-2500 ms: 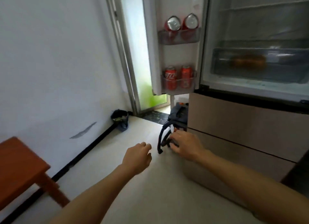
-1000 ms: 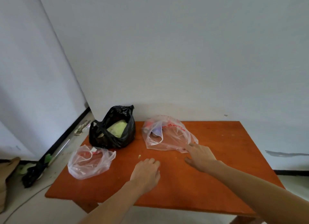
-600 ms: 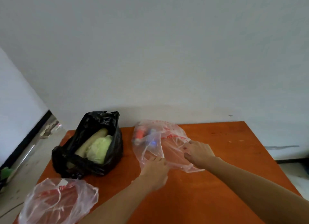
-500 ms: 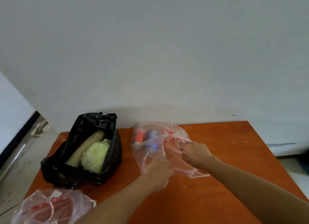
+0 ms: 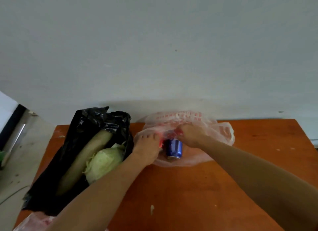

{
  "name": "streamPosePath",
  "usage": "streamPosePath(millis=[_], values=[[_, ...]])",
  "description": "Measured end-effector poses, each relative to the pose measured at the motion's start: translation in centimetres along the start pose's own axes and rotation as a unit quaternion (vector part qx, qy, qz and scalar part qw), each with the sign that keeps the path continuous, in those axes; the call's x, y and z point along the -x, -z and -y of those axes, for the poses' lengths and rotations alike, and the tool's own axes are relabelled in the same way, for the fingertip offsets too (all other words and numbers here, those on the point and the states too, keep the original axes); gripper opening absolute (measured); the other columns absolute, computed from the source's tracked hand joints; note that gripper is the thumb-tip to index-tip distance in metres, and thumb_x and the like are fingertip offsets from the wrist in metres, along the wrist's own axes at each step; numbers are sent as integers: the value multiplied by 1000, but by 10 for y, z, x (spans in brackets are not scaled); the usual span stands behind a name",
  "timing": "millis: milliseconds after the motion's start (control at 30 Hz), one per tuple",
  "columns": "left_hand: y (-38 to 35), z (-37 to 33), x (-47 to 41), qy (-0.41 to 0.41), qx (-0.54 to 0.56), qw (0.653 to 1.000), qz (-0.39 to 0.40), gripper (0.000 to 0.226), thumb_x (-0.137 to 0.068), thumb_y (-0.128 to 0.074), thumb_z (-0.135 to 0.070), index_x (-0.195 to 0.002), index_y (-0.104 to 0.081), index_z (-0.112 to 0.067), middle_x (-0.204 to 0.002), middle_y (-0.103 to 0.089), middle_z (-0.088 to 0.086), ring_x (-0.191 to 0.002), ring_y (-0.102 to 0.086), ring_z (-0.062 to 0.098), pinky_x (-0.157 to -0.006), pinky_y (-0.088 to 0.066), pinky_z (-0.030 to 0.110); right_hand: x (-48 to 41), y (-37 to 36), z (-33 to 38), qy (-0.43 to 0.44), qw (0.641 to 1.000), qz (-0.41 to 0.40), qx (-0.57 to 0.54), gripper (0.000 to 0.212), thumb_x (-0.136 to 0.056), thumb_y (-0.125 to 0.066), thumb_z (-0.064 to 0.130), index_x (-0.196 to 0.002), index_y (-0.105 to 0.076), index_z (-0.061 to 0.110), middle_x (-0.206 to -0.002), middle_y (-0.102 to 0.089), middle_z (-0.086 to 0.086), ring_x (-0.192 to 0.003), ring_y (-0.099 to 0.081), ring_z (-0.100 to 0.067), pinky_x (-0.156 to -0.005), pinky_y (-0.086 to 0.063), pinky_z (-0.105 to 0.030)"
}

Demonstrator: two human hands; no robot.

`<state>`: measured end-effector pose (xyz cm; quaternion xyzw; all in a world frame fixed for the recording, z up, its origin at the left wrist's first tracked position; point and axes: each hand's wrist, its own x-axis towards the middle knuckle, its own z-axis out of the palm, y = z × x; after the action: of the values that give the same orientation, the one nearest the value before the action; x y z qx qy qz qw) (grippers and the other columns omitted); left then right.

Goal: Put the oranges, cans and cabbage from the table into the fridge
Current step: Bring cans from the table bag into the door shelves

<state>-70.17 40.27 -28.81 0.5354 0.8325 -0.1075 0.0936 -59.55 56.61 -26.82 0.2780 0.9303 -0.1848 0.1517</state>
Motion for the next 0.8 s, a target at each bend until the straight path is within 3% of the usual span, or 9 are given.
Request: streamPosePath(millis=[100, 167, 233, 400, 467, 567, 633, 700, 800], values=[[-17, 15, -22, 55, 83, 995, -5, 39, -96, -35, -41, -121, -49, -14, -113, -59, 10, -95, -59, 26, -80, -51, 42, -19, -13, -3, 4, 1000, 22, -14, 35, -96, -47, 42, -124, -57, 25, -117, -64, -2, -97, -61, -22, -81, -52, -35], [-25, 15, -31, 77, 163, 984, 1, 42, -98, -38, -42, -127, -47, -13, -119, -59, 10, -101, -59, 25, -84, -51, 39, -25, -20, -5, 0, 998, 21, -53, 37, -98, -46, 37, -131, -53, 21, -125, -60, -6, -106, -57, -25, -86, -46, -34], [-34, 12, -42, 99, 238, 966, 3, 48, -98, -43, -41, -136, -41, -12, -130, -54, 11, -113, -56, 27, -93, -47, 38, -29, -26, -4, -8, 993, 19, -118, 35, -99, -46, 31, -128, -55, 14, -125, -59, -10, -104, -55, -25, -83, -38, -30], [-51, 8, -60, 109, 403, 909, 19, 72, -88, -59, -41, -148, -24, -21, -149, -37, 9, -134, -38, 29, -108, -36, 49, -37, -40, -5, -78, 966, 22, -244, 24, -96, -46, 30, -109, -57, 13, -104, -63, -9, -84, -56, -20, -72, -44, -30], [-51, 7, -59, 85, 415, 905, 24, 83, -80, -70, -35, -149, -25, -20, -151, -34, 8, -137, -33, 28, -112, -31, 45, -30, -41, -11, -79, 958, 31, -274, 14, -97, -46, 25, -103, -56, 16, -97, -60, -6, -81, -55, -19, -67, -40, -27], [-49, 4, -49, 49, 374, 923, 71, 100, -66, -79, -36, -148, -23, -23, -151, -32, 6, -136, -33, 27, -111, -31, 45, -11, -46, -30, -90, 949, 31, -300, 25, -96, -51, 20, -118, -60, 13, -108, -63, -8, -97, -58, -23, -83, -46, -33], [-52, 4, -41, 39, 301, 948, 99, 109, -58, -79, -44, -148, -20, -28, -151, -32, 4, -137, -32, 27, -111, -32, 47, 2, -50, -44, -74, 967, 5, -244, 36, -94, -54, 26, -130, -54, 20, -126, -60, -5, -112, -57, -21, -95, -46, -37], [-51, -1, -30, 8, 238, 966, 103, 115, -58, -79, -51, -150, -15, -25, -151, -32, 6, -136, -33, 29, -111, -31, 46, 19, -52, -56, -6, 997, -63, -54, 49, -89, -60, 37, -135, -47, 30, -137, -51, 1, -122, -50, -21, -101, -40, -42], [-55, -14, -15, -26, 160, 984, 68, 117, -62, -78, -57, -149, -12, -14, -148, -35, 11, -132, -39, 29, -108, -33, 40, 38, -60, -56, 141, 971, -75, 179, 74, -70, -70, 61, -135, -47, 33, -140, -47, -3, -128, -44, -25, -102, -40, -48]])
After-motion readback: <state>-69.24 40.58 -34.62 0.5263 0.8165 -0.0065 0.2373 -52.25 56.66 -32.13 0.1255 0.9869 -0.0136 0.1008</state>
